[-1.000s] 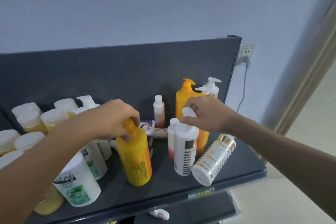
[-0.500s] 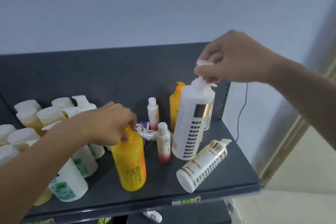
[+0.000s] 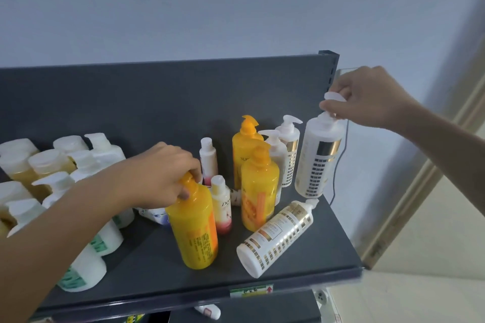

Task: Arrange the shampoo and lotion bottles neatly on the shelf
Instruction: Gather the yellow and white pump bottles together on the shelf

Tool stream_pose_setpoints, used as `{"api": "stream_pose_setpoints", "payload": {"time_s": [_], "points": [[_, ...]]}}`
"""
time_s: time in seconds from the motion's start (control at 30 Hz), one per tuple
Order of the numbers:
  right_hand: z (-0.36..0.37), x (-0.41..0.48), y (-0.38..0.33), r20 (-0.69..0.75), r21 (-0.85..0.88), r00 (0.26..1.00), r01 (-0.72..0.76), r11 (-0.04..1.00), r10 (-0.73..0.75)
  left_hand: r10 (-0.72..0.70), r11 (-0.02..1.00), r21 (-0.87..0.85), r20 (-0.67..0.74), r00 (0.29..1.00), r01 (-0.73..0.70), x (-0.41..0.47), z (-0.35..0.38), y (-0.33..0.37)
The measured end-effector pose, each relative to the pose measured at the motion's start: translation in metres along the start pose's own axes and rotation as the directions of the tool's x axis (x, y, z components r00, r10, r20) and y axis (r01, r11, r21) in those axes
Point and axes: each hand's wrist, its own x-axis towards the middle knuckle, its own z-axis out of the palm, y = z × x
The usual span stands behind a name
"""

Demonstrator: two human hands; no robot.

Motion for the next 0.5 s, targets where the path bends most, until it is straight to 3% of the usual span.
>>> {"api": "stream_pose_setpoints", "payload": {"time_s": [0.17, 0.5], "points": [[0.024, 0.016, 0.012, -0.018, 0.004, 1.0, -0.006, 1.0, 0.006, -0.018, 1.0, -0.014, -0.024, 1.0, 0.018, -0.002, 0.004, 0.002], [0.083, 0.021, 0.033, 0.145, -0.009, 0.988, -0.047, 0.999, 0.048, -0.048, 0.993, -0.11, -0.056, 0.997, 0.042, -0.004, 0.009, 0.0]]}}
